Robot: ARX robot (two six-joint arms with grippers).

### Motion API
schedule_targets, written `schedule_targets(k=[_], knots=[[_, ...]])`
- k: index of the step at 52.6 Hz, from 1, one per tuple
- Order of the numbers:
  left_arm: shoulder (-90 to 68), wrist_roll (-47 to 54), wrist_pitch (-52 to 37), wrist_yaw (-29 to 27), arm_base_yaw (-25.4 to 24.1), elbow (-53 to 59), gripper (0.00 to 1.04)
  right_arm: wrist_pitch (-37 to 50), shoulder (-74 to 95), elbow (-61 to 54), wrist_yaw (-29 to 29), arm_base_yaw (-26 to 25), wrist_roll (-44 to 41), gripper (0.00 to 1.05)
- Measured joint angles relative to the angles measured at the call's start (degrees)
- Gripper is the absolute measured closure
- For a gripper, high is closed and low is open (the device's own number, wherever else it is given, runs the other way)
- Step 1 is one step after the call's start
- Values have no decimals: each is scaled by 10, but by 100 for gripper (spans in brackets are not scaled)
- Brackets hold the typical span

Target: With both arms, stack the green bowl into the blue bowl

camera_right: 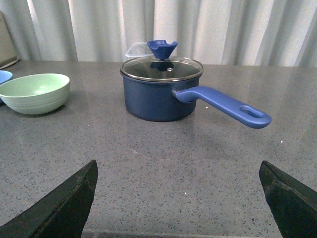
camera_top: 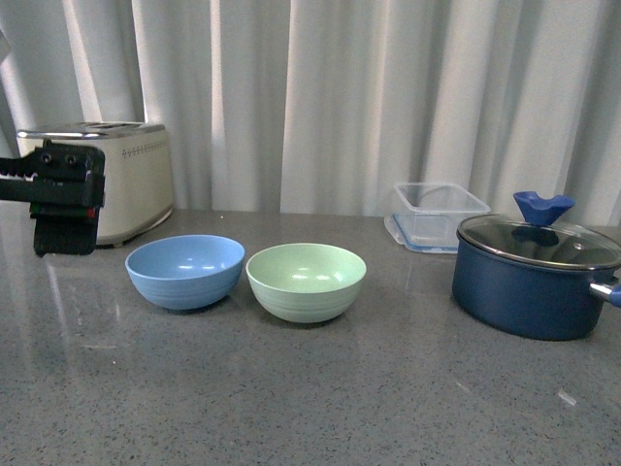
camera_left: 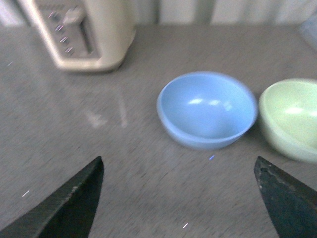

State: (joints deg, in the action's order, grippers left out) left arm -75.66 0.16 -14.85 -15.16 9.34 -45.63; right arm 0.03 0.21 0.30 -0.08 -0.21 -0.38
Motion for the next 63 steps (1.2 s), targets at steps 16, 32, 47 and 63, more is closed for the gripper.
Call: schedule_targets(k=[16, 32, 47, 63], knots=[[92, -2, -269, 93, -34, 204, 63, 0, 0, 0, 0, 0, 0, 10], [184, -3, -280, 144, -72, 320, 101, 0, 0, 0, 0, 0, 0, 10], [282, -3, -251, 150, -92, 386, 101, 0, 0, 0, 0, 0, 0, 10], [388, -3, -184, 150, -92, 424, 101, 0, 0, 0, 0, 0, 0, 10]])
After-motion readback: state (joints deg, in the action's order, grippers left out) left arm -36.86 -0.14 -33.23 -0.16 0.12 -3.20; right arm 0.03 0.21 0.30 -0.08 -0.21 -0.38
